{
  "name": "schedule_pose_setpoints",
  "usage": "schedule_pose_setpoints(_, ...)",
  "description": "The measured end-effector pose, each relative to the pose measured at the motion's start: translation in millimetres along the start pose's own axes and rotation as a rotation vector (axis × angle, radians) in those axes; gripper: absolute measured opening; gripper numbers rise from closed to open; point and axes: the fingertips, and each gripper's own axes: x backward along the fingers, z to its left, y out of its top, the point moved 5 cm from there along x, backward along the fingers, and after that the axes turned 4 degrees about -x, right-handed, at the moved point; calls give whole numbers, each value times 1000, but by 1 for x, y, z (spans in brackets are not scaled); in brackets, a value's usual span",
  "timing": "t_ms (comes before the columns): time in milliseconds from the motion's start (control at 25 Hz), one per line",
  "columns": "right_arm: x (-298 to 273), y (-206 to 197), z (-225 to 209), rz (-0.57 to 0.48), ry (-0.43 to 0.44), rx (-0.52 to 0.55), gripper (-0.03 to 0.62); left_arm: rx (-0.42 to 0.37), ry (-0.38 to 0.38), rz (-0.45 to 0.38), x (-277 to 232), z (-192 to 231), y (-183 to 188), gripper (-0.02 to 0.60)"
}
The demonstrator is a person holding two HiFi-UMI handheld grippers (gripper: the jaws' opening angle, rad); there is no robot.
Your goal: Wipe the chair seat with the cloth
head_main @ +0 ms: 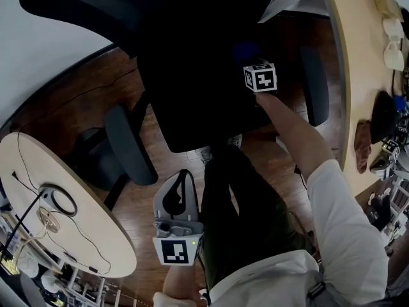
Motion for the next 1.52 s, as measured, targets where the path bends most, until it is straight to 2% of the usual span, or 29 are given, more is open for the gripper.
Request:
schedule_pose_setpoints(80, 2, -2, 55, -27, 97, -16, 91, -6, 1, 2, 1, 0, 0, 26)
schedule_pose_setpoints(200, 8, -21, 171, -42, 311, 0, 91, -6, 17, 7, 5, 0, 1, 26)
schedule_pose_setpoints(280, 7, -45, 244, -14, 422, 19, 92, -4, 33, 0, 9, 3, 4, 26)
schedule_pose_setpoints(360, -3, -73, 295, 40, 467, 27, 92, -4, 49, 1, 15, 6, 3, 26)
schedule_pose_setpoints(440, -16, -96, 315, 70, 458, 46, 92, -7, 63, 8, 20, 7, 1, 26)
schedule_pose_setpoints(520, -26, -104, 311, 66, 429, 71, 92, -11, 71, 9, 25, 9, -1, 26)
schedule_pose_setpoints(640, -28, -103, 272, 45, 375, 117, 92, -27, 73, 8, 30, 9, -3, 26)
schedule_pose_setpoints(760, -20, -102, 200, 26, 287, 144, 92, -21, 59, 7, 28, 2, -5, 26)
schedule_pose_setpoints(1000, 19, -106, 34, 14, 60, 104, 92, -16, -12, -11, 11, -22, 3, 26)
schedule_pose_setpoints(1160, 50, -112, -36, -5, -37, 34, 92, -30, -70, -9, -1, -38, 4, 26)
schedule_pose_setpoints(1240, 57, -114, -47, -19, -35, 1, 92, -34, -88, -10, -6, -45, 3, 26)
schedule_pose_setpoints(1320, 58, -112, -34, -46, 3, -8, 92, -42, -100, -6, -8, -51, 1, 26)
schedule_pose_setpoints(1400, 61, -108, 2, -89, 74, -10, 92, -47, -107, -5, -7, -56, 1, 26)
schedule_pose_setpoints(1520, 66, -109, 90, -133, 233, -25, 92, -44, -116, 3, -3, -59, 0, 26)
